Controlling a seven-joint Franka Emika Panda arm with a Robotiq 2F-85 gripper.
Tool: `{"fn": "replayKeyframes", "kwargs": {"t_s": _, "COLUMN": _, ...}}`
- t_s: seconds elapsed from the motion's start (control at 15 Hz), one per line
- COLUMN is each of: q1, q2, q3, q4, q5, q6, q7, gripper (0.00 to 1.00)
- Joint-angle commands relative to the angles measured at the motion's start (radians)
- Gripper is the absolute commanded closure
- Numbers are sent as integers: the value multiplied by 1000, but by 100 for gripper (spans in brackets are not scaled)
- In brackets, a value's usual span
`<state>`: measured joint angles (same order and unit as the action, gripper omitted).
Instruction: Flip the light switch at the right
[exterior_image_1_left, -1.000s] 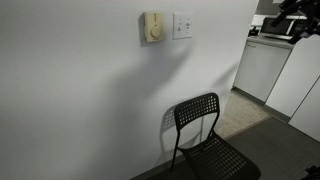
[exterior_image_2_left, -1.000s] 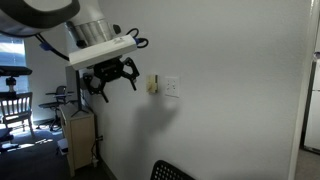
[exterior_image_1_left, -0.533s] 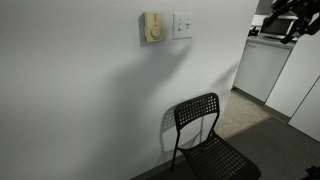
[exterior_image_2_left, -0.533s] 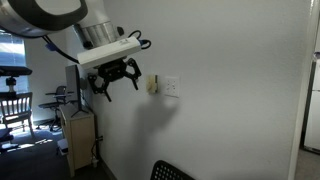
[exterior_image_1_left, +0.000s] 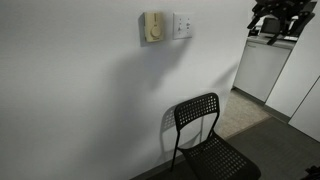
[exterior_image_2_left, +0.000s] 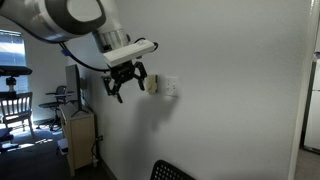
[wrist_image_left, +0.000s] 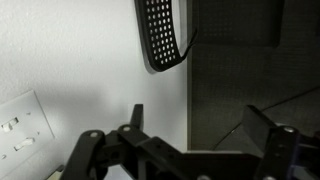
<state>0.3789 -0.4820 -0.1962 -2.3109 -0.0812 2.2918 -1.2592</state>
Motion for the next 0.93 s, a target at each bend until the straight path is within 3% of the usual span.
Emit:
{"fn": "replayKeyframes", "kwargs": {"t_s": 0.0, "q1": -62, "q2": 191, "q3": 49, "q4": 172, "q5": -26, "q6": -18, "q7": -155, "gripper": 0}}
{"fn": "replayKeyframes", "kwargs": {"t_s": 0.33, "q1": -143, "q2": 319, "q3": 125, "q4": 291, "q5": -56, "q6": 42, "q7": -225, "gripper": 0}}
{"fn": "replayKeyframes", "kwargs": {"t_s": 0.53, "q1": -181, "q2": 372, "q3": 166, "q4": 323, "q5": -43, "q6": 120, "q7": -131, "gripper": 0}}
{"fn": "replayKeyframes", "kwargs": {"t_s": 0.6, "q1": -194, "q2": 387, "q3": 181, "q4": 342, "q5": -64, "q6": 61, "q7": -98, "gripper": 0}}
{"fn": "replayKeyframes", "kwargs": {"t_s": 0.67, "q1": -193, "q2": 340, "q3": 185, "q4": 295, "q5": -44, "q6": 86, "q7": -136, "gripper": 0}}
{"fn": "replayKeyframes", "kwargs": {"t_s": 0.87, "q1": -206, "q2": 372, "q3": 199, "q4": 316, "q5": -49, "q6": 83, "q7": -104, "gripper": 0}}
